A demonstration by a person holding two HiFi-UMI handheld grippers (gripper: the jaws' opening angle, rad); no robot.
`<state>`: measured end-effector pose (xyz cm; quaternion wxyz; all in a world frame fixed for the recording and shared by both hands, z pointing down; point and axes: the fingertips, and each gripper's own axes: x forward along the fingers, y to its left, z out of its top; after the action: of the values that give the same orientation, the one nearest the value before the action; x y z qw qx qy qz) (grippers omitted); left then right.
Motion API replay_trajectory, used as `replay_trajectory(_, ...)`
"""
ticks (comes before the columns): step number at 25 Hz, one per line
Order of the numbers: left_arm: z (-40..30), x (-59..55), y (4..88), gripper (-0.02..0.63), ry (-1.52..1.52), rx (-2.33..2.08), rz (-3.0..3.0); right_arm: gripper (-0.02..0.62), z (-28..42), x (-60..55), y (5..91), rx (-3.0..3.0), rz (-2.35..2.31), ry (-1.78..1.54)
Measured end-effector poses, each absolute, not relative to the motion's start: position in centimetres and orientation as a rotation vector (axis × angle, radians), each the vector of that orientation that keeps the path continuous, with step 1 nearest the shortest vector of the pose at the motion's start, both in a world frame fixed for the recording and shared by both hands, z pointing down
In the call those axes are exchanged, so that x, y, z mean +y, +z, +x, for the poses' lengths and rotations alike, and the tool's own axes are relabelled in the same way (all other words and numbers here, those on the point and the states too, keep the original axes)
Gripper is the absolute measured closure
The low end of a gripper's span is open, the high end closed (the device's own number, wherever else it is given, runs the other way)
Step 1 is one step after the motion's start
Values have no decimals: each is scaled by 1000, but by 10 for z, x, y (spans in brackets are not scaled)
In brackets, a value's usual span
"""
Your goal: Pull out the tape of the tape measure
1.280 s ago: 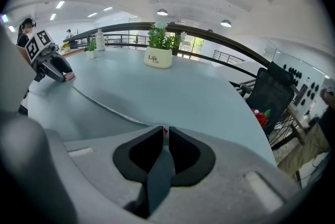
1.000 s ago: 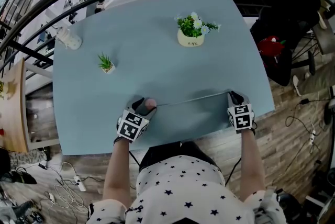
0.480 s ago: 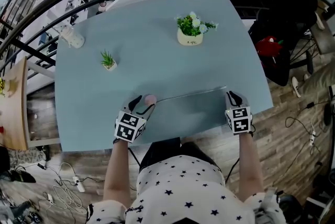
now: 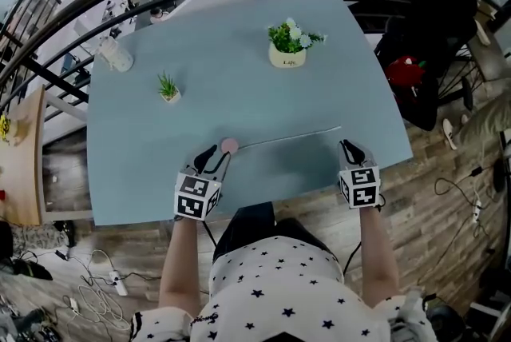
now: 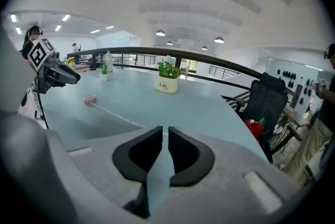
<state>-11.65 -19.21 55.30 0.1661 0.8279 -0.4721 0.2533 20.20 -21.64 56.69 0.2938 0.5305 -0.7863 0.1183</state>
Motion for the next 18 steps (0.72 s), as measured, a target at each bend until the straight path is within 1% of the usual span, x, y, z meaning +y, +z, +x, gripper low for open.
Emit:
replay_trajectory(4,-118,-183,536,517,654,-1411,2361,568,193,-204,549,-2137,1447,313)
replay_trajectory(7,-119,-174,525,560,610,-1453,2364,581,184,-193,537,-2171,1464,301)
replay_trajectory(13,-117,-150,505,595,496,-1511,2363,586,165,-164,514,-2254,1482,289)
replay_trajectory(18,-110,-126,485,603,394,-1528,2377,588,142,-137,495,-2347,1504,315)
